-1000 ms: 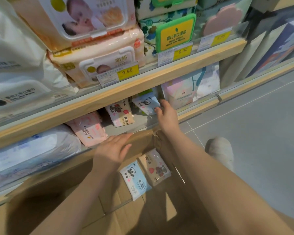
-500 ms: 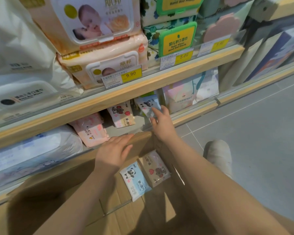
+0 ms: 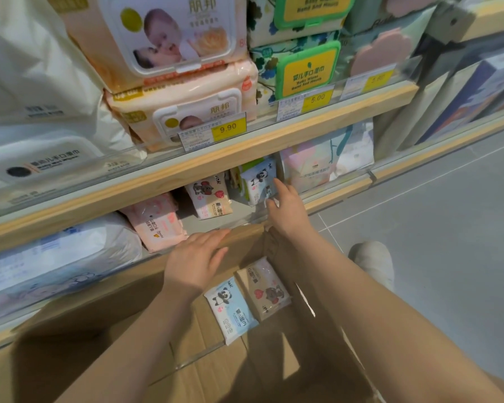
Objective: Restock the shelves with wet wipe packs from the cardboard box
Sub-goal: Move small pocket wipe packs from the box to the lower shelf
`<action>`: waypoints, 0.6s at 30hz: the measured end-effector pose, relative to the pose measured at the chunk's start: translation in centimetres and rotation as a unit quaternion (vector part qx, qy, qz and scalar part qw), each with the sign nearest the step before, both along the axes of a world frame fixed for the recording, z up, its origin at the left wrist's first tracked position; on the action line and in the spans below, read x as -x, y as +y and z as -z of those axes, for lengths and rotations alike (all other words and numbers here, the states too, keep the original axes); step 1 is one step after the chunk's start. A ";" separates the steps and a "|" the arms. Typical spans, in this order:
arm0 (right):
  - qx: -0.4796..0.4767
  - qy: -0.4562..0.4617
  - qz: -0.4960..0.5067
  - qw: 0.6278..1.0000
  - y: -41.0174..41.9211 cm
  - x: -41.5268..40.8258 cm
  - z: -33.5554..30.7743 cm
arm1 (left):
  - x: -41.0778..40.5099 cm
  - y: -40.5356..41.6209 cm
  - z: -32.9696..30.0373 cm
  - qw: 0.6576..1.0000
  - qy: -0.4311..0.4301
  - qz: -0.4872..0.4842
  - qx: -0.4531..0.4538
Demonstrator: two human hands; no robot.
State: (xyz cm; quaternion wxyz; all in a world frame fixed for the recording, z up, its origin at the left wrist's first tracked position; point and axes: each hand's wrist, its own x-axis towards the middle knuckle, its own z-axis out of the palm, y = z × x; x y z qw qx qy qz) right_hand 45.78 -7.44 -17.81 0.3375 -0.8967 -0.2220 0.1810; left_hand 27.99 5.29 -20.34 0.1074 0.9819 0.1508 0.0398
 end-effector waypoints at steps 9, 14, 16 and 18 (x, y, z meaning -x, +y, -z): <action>-0.074 -0.071 -0.045 0.994 -5.1 5.7 -4.3 | 0.8 -0.6 -1.9 0.998 -0.013 0.012 0.054; -0.048 -0.065 -0.070 0.994 -7.6 10.9 -3.1 | 6.1 -3.3 -2.4 0.988 -0.052 -0.030 0.139; -0.009 -0.008 -0.062 0.998 -7.9 12.5 -0.9 | 9.1 -4.5 -1.1 0.980 -0.052 -0.057 0.184; 0.041 0.044 -0.049 0.997 -7.9 13.5 1.4 | 11.6 -5.4 0.8 0.973 -0.012 -0.078 0.217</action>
